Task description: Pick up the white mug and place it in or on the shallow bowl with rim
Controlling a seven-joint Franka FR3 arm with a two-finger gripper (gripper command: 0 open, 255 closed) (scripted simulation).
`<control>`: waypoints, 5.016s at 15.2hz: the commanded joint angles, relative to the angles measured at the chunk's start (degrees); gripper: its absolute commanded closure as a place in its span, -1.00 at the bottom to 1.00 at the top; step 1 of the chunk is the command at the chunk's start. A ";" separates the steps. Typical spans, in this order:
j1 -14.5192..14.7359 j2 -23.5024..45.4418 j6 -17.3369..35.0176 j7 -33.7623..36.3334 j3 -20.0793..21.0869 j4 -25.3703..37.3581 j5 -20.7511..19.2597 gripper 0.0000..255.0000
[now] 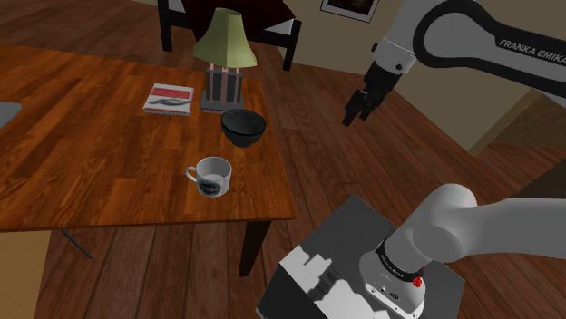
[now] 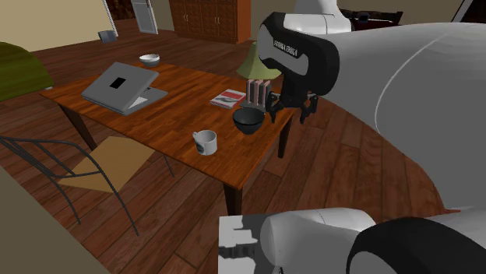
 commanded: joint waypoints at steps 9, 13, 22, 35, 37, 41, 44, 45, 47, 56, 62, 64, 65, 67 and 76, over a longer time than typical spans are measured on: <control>2.78 10.63 12.82 6.11 6.06 -1.51 3.98 -1.00; 3.88 17.40 18.91 9.09 9.01 -0.41 5.16 -1.00; 5.48 34.89 30.45 16.57 15.12 6.46 4.35 -1.00; 8.27 55.70 39.76 26.23 18.27 18.11 -2.93 -1.00; 8.41 56.81 41.06 26.57 18.16 17.86 -3.42 -1.00; 8.54 57.70 42.08 26.84 18.05 17.70 -3.81 -1.00; 8.54 57.70 42.08 26.84 18.05 17.71 -3.81 -1.00; 8.54 57.70 42.08 26.84 18.05 17.71 -3.81 -1.00; 8.53 57.70 42.07 26.83 18.05 17.71 -3.81 1.00; 8.54 57.70 42.08 26.84 18.05 17.71 -3.81 1.00; 8.25 55.02 37.90 26.09 18.37 19.31 -2.62 1.00; 8.17 54.20 36.49 25.87 18.45 19.94 -2.27 1.00; 8.14 53.81 35.78 25.77 18.48 20.28 -2.10 1.00; 8.08 53.07 34.36 25.59 18.53 20.99 -1.79 1.00; 7.87 50.26 27.86 24.95 18.63 24.81 -0.71 1.00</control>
